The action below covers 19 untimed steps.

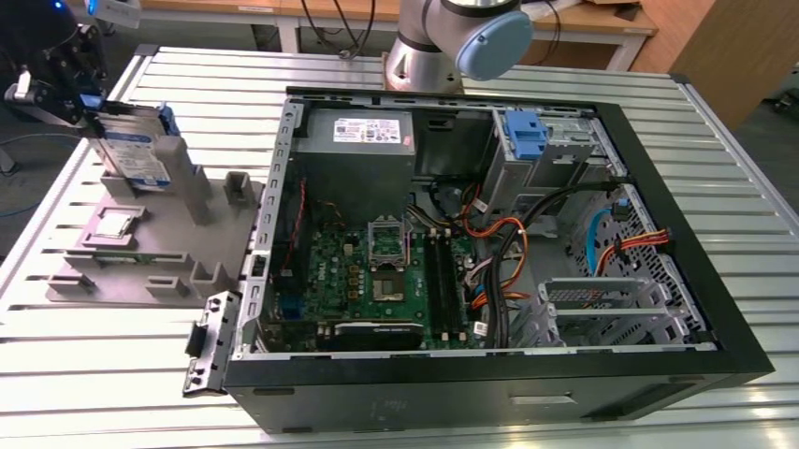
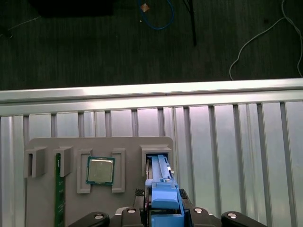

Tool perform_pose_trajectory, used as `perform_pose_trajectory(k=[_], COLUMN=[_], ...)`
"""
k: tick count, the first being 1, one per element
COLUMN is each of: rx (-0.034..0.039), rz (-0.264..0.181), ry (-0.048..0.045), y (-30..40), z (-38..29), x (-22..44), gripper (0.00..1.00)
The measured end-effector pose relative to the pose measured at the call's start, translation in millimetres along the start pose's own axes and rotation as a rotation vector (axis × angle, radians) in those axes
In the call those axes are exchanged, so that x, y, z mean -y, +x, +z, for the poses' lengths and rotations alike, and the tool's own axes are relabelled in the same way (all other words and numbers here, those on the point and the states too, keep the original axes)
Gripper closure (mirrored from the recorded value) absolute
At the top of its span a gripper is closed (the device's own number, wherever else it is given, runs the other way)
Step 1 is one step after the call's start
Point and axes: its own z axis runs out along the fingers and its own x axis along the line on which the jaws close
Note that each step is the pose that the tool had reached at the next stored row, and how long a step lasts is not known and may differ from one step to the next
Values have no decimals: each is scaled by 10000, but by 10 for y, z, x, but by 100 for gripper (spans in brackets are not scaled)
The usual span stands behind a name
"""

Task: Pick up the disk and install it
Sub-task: 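Pick up the disk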

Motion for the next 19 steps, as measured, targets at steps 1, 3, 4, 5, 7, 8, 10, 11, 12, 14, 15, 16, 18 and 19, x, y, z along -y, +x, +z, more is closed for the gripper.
perform_pose_trajectory(k=[1,3,4,5,7,8,10,11,12,14,15,16,18,19], rx=[-1,1,1,1,0,0,-1,-1,-2,0,-1,0,0,0], rz=[0,0,0,0,0,0,0,0,0,0,0,0,0,0], ry=[-2,2,3,3,2,1,-1,0,0,0,0,0,1,1], y=[0,0,1,1,2,2,2,2,2,2,3,2,3,2], z=[0,6,10,15,26,29,30,31,32,33,33,34,35,36], x=[0,0,1,1,1,1,1,1,1,2,2,2,2,2], gripper=[63,62,55,55,55,55,55,57,57,63,63,64,64,64])
